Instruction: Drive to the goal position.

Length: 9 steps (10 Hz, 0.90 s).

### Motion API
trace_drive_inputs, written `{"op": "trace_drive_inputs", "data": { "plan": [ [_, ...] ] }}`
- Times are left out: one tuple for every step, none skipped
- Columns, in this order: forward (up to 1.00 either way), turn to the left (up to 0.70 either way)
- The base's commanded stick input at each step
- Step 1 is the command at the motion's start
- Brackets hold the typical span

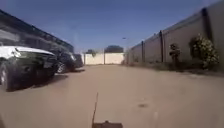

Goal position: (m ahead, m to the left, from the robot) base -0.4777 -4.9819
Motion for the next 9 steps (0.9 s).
{"op": "trace_drive_inputs", "data": {
  "plan": [
    [1.0, 0.0],
    [1.0, 0.0],
    [1.0, 0.0],
    [1.0, 0.0],
    [1.0, 0.0],
    [1.0, 0.0],
    [1.0, 0.0],
    [1.0, 0.0],
    [1.0, 0.0]
  ]
}}
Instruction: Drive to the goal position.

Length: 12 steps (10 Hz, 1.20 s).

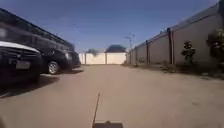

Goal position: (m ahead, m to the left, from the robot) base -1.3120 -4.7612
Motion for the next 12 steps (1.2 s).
{"op": "trace_drive_inputs", "data": {
  "plan": [
    [1.0, 0.0],
    [1.0, 0.0],
    [1.0, 0.0],
    [1.0, 0.0],
    [1.0, 0.27],
    [1.0, 0.27],
    [1.0, 0.09],
    [1.0, 0.0],
    [1.0, 0.0],
    [1.0, 0.0],
    [1.0, 0.0],
    [1.0, 0.0]
  ]
}}
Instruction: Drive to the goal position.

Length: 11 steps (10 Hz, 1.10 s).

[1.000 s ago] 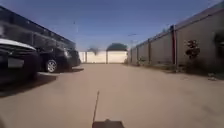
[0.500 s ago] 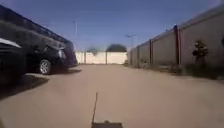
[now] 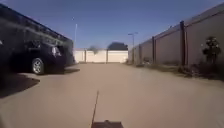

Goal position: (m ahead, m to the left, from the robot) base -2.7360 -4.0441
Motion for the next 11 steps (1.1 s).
{"op": "trace_drive_inputs", "data": {
  "plan": [
    [1.0, 0.0],
    [1.0, 0.0],
    [1.0, 0.0],
    [1.0, 0.0],
    [1.0, 0.0],
    [1.0, 0.0],
    [1.0, 0.0],
    [1.0, 0.0],
    [1.0, 0.0],
    [1.0, 0.0],
    [1.0, 0.0]
  ]
}}
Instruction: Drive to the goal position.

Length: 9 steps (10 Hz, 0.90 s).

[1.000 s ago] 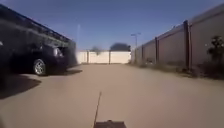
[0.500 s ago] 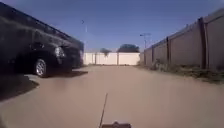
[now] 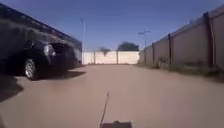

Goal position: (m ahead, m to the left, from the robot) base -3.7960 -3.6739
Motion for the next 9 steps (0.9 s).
{"op": "trace_drive_inputs", "data": {
  "plan": [
    [1.0, 0.0],
    [1.0, 0.0],
    [1.0, 0.0],
    [1.0, 0.0],
    [0.64, 0.0],
    [0.0, 0.0],
    [0.0, 0.0],
    [0.0, 0.0],
    [0.0, 0.0]
  ]
}}
